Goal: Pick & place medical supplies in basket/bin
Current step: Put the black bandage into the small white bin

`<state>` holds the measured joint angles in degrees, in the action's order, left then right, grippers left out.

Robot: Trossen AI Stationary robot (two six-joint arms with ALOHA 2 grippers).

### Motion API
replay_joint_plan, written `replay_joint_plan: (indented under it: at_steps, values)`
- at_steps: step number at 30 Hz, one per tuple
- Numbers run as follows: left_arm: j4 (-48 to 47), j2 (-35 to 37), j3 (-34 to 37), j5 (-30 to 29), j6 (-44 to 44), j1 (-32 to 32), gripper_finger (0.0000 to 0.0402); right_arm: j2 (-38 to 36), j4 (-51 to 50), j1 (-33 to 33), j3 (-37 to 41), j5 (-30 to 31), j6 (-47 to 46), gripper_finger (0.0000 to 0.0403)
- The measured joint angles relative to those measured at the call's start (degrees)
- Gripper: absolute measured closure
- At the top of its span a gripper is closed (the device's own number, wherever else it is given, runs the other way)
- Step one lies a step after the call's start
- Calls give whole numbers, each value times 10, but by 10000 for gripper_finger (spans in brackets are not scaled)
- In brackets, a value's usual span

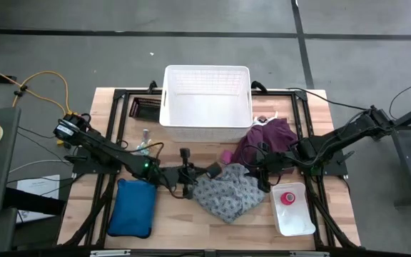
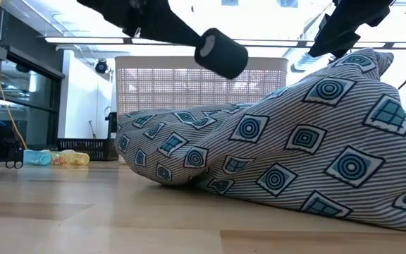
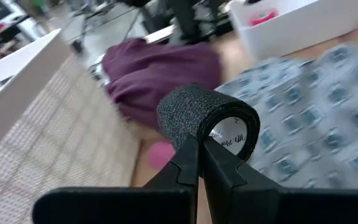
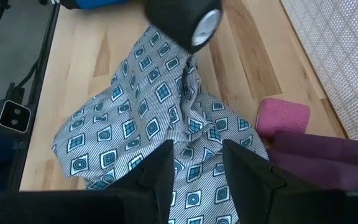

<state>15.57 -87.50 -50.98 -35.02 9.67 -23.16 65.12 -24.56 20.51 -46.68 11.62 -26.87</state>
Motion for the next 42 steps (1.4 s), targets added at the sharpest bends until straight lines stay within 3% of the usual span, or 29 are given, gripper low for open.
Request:
replay_joint_plan:
  at_steps: [15,42]
  values:
    - [61,0,0,9,11,2,401,0,0,0,0,0,0,278]
    - [68,0,0,4,11,2,401,0,12,5,0,-1,3,278]
